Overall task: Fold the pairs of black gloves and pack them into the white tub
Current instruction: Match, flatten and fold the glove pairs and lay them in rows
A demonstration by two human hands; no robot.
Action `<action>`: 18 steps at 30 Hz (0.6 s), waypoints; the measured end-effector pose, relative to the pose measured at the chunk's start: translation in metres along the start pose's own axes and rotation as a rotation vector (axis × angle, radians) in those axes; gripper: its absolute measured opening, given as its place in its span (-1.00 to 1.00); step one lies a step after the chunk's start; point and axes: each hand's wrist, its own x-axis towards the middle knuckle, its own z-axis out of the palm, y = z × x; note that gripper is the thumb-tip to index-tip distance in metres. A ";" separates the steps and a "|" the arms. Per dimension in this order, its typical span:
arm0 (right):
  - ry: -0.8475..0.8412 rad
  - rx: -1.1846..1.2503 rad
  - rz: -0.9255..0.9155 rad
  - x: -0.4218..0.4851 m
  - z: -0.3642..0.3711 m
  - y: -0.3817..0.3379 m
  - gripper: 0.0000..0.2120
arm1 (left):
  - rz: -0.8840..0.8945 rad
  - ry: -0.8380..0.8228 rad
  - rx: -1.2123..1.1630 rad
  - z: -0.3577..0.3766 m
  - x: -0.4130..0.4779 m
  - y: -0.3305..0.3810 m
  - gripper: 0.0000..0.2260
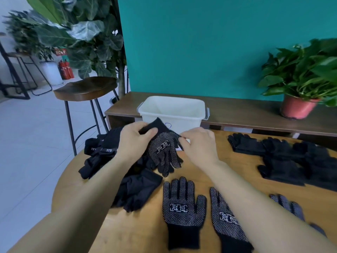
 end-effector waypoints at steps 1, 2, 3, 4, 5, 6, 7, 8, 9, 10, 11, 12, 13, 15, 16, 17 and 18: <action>-0.007 0.014 0.017 -0.004 -0.006 0.004 -0.73 | -0.011 -0.029 -0.034 -0.001 -0.002 0.009 -0.91; -0.019 0.033 0.032 -0.009 -0.013 0.008 -0.72 | -0.007 -0.061 -0.054 -0.001 -0.005 0.018 -0.90; -0.044 0.062 0.050 -0.014 -0.021 0.012 -0.72 | 0.001 -0.093 -0.067 0.000 -0.008 0.026 -0.90; -0.080 0.117 0.071 -0.019 -0.030 0.016 -0.72 | 0.004 -0.128 -0.084 0.000 -0.011 0.034 -0.92; -0.130 0.209 0.101 -0.024 -0.041 0.019 -0.74 | 0.000 -0.167 -0.094 0.000 -0.013 0.041 -0.95; -0.180 0.336 0.135 -0.031 -0.053 0.021 -0.77 | -0.013 -0.214 -0.113 0.000 -0.016 0.049 -0.97; -0.232 0.481 0.172 -0.036 -0.066 0.023 -0.83 | -0.022 -0.271 -0.130 0.001 -0.018 0.056 -0.95; -0.274 0.617 0.200 -0.041 -0.078 0.023 -0.86 | -0.028 -0.333 -0.137 0.002 -0.021 0.064 -0.93; -0.302 0.717 0.220 -0.044 -0.089 0.024 -0.83 | -0.025 -0.392 -0.127 0.003 -0.023 0.072 -0.91; -0.323 0.778 0.220 -0.046 -0.099 0.025 -0.78 | -0.017 -0.443 -0.112 0.005 -0.026 0.081 -0.89; -0.341 0.812 0.218 -0.048 -0.106 0.023 -0.76 | -0.001 -0.480 -0.093 0.008 -0.028 0.088 -0.87; -0.359 0.818 0.223 -0.051 -0.112 0.021 -0.80 | 0.013 -0.503 -0.087 0.011 -0.032 0.096 -0.86; -0.376 0.805 0.239 -0.054 -0.117 0.017 -0.83 | 0.022 -0.513 -0.094 0.015 -0.034 0.100 -0.86; -0.356 0.776 0.296 -0.059 -0.123 0.014 -0.77 | 0.005 -0.529 -0.167 0.022 -0.038 0.105 -0.86; -0.332 0.792 0.321 -0.062 -0.125 0.015 -0.76 | -0.024 -0.557 -0.206 0.024 -0.040 0.104 -0.82; -0.309 0.828 0.343 -0.064 -0.127 0.017 -0.78 | -0.060 -0.603 -0.226 0.026 -0.042 0.101 -0.77; -0.294 0.855 0.356 -0.066 -0.129 0.019 -0.79 | -0.102 -0.653 -0.229 0.026 -0.044 0.098 -0.75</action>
